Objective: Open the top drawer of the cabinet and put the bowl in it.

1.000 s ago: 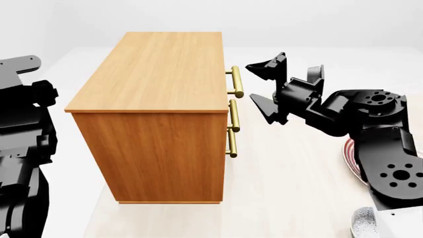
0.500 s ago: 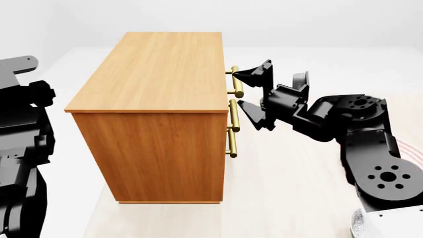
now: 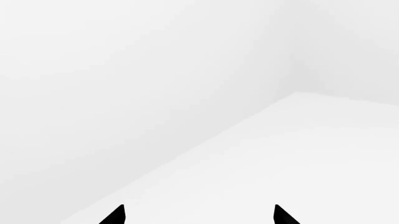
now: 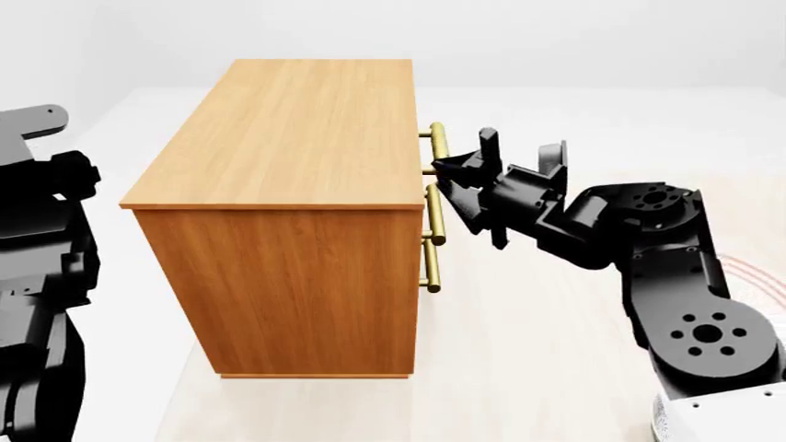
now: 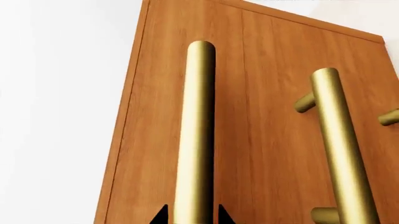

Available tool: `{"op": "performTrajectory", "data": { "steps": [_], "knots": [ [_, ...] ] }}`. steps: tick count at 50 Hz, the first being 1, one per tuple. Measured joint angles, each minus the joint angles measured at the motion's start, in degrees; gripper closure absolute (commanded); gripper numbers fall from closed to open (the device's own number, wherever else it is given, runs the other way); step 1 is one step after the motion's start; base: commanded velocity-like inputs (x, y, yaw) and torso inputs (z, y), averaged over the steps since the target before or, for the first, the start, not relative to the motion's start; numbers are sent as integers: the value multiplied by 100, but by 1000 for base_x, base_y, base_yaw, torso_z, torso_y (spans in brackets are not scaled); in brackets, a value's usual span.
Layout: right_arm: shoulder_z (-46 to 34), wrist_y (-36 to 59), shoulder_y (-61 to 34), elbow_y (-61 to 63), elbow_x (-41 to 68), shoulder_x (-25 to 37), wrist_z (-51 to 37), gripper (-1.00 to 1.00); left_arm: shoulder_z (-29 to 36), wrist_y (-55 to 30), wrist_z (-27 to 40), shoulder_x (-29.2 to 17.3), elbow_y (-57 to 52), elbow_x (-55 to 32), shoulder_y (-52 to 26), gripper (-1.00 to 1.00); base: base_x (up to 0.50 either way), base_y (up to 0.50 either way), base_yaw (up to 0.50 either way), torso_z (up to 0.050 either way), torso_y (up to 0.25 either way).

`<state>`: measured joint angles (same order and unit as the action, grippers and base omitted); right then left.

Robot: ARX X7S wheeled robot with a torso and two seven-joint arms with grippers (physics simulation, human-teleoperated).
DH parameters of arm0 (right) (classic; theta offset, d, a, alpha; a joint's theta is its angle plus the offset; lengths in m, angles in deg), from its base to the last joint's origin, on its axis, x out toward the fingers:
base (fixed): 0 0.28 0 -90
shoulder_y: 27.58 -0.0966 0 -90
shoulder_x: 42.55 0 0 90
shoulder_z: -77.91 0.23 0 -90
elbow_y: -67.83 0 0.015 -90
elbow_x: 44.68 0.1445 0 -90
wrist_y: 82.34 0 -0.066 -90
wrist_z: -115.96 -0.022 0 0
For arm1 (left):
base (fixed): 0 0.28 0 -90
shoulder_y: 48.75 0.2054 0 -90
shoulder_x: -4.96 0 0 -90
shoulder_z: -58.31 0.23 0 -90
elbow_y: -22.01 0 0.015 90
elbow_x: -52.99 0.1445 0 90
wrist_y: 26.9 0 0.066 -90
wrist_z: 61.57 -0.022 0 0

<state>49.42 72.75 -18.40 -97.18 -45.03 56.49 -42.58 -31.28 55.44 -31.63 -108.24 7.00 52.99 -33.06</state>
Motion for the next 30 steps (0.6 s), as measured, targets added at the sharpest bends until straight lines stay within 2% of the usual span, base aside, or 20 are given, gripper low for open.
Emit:
{"op": "performTrajectory", "data": {
  "steps": [30],
  "knots": [
    [-179, 27, -10, 0, 20, 160, 61, 100, 0, 0, 25, 8, 0, 1, 1, -100, 2, 0, 1, 0, 0]
  ]
}}
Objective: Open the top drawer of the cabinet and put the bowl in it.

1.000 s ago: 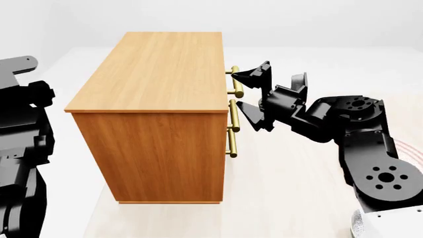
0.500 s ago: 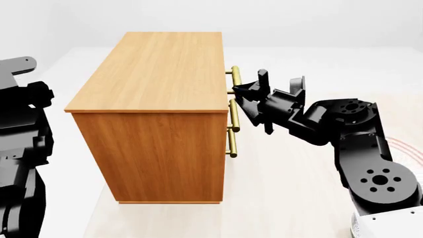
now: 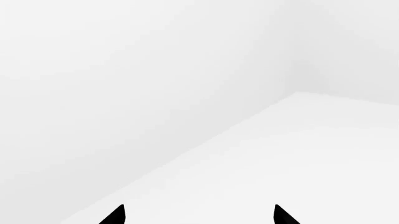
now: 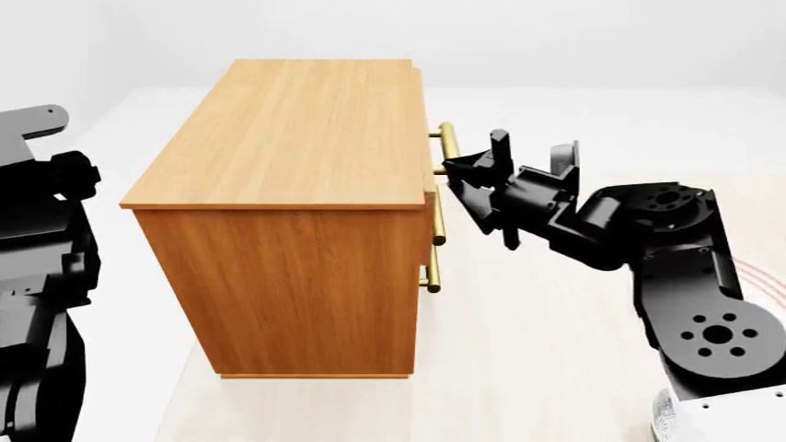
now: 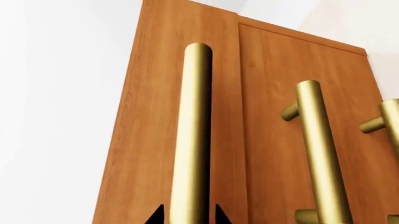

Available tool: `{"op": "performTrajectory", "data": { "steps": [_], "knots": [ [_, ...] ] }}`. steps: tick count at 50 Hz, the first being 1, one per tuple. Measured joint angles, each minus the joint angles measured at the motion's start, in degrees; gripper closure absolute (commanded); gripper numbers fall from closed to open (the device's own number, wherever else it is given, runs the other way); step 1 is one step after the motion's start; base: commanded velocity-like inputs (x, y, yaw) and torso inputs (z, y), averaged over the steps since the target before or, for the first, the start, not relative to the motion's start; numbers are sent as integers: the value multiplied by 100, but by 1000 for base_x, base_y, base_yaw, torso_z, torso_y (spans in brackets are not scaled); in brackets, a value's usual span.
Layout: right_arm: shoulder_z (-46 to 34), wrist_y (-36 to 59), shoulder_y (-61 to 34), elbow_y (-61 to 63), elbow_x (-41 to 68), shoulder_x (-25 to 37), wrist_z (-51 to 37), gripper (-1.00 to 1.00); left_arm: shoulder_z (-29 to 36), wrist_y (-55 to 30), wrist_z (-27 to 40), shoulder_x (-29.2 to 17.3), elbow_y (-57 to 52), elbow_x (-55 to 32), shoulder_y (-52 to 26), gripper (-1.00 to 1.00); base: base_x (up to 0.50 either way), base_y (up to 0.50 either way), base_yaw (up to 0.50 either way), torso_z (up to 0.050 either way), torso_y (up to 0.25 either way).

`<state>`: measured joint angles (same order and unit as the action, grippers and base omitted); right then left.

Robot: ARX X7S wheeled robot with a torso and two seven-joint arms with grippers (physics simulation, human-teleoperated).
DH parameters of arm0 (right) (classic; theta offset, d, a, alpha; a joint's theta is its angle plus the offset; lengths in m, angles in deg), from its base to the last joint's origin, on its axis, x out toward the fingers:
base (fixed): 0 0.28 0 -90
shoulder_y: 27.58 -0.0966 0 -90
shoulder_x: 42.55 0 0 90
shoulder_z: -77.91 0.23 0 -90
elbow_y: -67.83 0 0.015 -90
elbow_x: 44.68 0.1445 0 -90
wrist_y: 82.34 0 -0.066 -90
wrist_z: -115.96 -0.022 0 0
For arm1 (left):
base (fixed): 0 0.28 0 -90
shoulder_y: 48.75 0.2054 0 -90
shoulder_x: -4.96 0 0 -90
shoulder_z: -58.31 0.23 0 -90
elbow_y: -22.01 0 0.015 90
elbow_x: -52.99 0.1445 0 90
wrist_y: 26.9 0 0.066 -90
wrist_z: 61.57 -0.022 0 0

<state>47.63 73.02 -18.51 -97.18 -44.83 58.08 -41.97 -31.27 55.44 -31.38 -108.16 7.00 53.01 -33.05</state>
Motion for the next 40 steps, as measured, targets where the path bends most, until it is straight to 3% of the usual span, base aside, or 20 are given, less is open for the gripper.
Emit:
{"op": "performTrajectory", "data": {
  "steps": [40],
  "knots": [
    [-223, 78, -13, -1, 82, 558, 103, 100, 38, -12, 38, 30, 0, 0, -38, -100, 6, 0, 2, 0, 0]
  ]
}}
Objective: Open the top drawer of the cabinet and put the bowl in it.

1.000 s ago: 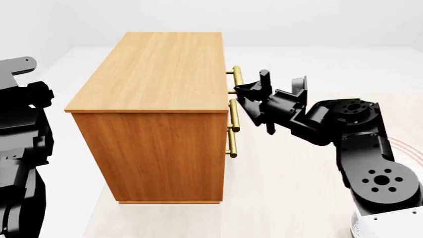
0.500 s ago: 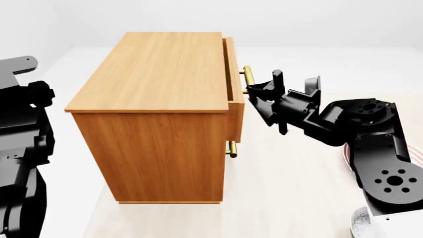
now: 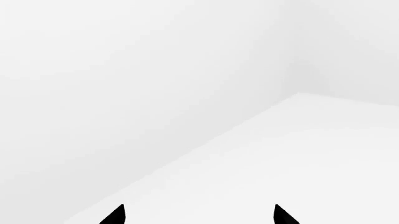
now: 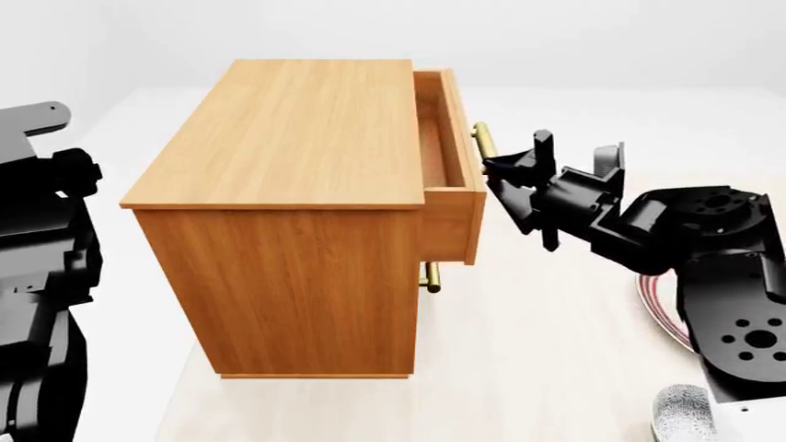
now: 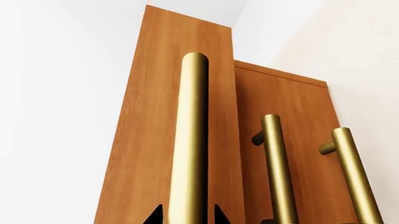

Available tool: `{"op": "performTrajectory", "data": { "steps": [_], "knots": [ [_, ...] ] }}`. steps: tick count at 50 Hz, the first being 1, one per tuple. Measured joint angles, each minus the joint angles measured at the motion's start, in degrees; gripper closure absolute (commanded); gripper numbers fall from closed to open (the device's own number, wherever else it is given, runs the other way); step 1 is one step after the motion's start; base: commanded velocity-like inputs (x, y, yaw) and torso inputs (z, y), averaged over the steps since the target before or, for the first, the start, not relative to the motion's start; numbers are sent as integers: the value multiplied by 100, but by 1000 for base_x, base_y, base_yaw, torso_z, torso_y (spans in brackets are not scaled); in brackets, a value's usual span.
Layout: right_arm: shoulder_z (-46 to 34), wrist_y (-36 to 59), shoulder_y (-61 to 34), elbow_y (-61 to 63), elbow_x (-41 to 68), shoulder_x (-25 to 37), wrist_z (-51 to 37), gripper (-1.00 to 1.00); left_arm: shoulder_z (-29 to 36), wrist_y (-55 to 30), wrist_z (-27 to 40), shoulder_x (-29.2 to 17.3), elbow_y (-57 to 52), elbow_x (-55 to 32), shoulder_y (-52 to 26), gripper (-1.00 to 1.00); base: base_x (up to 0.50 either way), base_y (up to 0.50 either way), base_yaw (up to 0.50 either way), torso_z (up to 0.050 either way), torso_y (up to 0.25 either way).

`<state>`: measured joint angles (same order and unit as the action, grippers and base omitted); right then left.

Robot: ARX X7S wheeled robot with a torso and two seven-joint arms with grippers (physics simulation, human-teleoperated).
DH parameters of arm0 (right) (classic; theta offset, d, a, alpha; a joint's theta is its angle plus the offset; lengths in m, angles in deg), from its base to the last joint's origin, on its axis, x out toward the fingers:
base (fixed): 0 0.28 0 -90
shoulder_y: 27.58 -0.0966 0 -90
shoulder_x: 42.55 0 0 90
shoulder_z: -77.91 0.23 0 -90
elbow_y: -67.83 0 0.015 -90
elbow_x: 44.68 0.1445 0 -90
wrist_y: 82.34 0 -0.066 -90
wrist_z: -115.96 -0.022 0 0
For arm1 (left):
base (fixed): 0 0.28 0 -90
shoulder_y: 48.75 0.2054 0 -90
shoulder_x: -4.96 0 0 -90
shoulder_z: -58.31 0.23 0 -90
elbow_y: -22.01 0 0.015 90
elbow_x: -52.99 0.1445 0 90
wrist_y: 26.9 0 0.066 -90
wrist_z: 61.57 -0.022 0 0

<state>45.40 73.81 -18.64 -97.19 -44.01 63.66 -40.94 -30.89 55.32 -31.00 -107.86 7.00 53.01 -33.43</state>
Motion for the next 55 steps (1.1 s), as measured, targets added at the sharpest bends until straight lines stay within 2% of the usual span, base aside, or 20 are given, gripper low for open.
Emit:
{"op": "performTrajectory", "data": {
  "steps": [54, 55],
  "knots": [
    [-151, -152, 9, 0, 44, 332, 59, 100, 45, 21, 30, 7, 0, 0, 5, -100, 7, 0, 3, 0, 0],
    [-157, -154, 10, 0, 48, 333, 63, -100, 46, 22, 31, 7, 1, 0, 5, -100, 0, 0, 4, 0, 0]
  ]
}}
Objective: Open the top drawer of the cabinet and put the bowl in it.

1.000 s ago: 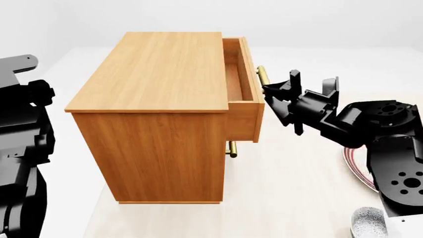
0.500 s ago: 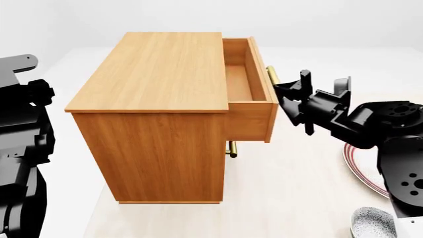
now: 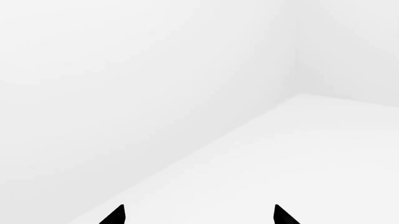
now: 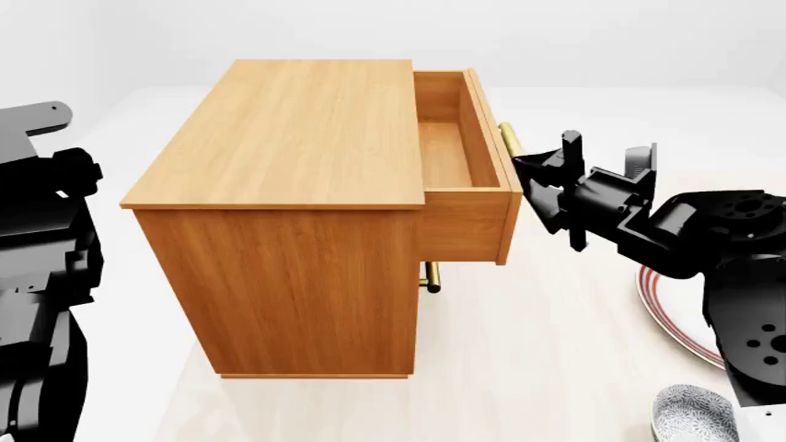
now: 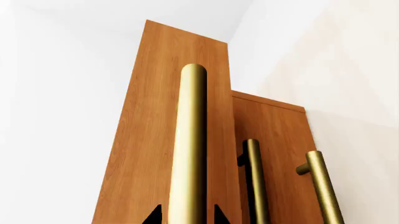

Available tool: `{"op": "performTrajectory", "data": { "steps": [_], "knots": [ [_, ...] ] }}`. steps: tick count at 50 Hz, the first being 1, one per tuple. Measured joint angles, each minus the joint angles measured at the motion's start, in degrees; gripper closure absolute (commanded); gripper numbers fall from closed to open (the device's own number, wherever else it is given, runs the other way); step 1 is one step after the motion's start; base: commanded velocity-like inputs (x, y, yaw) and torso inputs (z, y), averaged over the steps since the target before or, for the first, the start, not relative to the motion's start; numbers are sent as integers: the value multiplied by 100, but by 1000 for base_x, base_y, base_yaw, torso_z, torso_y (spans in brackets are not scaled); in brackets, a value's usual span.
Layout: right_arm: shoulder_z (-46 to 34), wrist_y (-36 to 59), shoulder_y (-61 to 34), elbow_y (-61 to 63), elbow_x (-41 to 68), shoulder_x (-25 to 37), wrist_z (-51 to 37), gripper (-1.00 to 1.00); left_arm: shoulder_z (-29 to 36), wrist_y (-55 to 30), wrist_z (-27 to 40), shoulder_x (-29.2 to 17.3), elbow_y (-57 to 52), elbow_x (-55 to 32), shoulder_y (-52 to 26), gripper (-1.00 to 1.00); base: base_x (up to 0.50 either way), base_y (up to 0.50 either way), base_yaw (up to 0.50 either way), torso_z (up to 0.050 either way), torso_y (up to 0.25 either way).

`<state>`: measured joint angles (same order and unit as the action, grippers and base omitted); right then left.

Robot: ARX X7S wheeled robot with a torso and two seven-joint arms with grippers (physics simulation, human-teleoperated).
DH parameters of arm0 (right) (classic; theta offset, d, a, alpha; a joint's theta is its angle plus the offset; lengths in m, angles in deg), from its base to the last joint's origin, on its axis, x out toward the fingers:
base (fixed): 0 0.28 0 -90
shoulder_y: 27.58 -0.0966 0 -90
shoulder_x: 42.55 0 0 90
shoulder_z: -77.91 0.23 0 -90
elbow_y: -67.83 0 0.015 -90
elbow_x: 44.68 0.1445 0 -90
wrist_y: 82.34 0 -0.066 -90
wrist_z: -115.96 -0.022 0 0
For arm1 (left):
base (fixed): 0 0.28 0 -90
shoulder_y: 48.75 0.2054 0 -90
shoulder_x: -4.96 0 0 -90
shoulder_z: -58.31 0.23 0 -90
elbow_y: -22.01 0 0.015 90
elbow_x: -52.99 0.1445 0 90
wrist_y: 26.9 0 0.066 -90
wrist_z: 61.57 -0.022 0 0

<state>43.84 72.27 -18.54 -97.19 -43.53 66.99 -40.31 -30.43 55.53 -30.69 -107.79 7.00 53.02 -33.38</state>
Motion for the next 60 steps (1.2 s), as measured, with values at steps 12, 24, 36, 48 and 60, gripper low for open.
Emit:
{"op": "performTrajectory", "data": {
  "steps": [12, 24, 36, 48, 60],
  "knots": [
    [102, -130, -87, 5, -95, 7, 131, -100, 4, 8, 8, -5, 0, -2, -1, -100, 0, 0, 0, 0, 0],
    [143, -246, -87, 2, -109, 44, 42, -100, 3, 17, 25, -12, 0, -3, -4, -100, 0, 0, 0, 0, 0],
    [274, -901, -82, 3, -169, 353, -775, -100, -33, 24, 9, -19, 0, -9, -16, -100, 0, 0, 0, 0, 0],
    [-767, -2143, -921, 260, -876, 119, -1032, -100, -78, 46, -24, -23, 0, -11, -31, -100, 0, 0, 0, 0, 0],
    [-2362, -1789, -2150, 463, -1777, -735, -268, -100, -134, 70, -52, -53, -1, -11, -17, -100, 0, 0, 0, 0, 0]
  ]
}}
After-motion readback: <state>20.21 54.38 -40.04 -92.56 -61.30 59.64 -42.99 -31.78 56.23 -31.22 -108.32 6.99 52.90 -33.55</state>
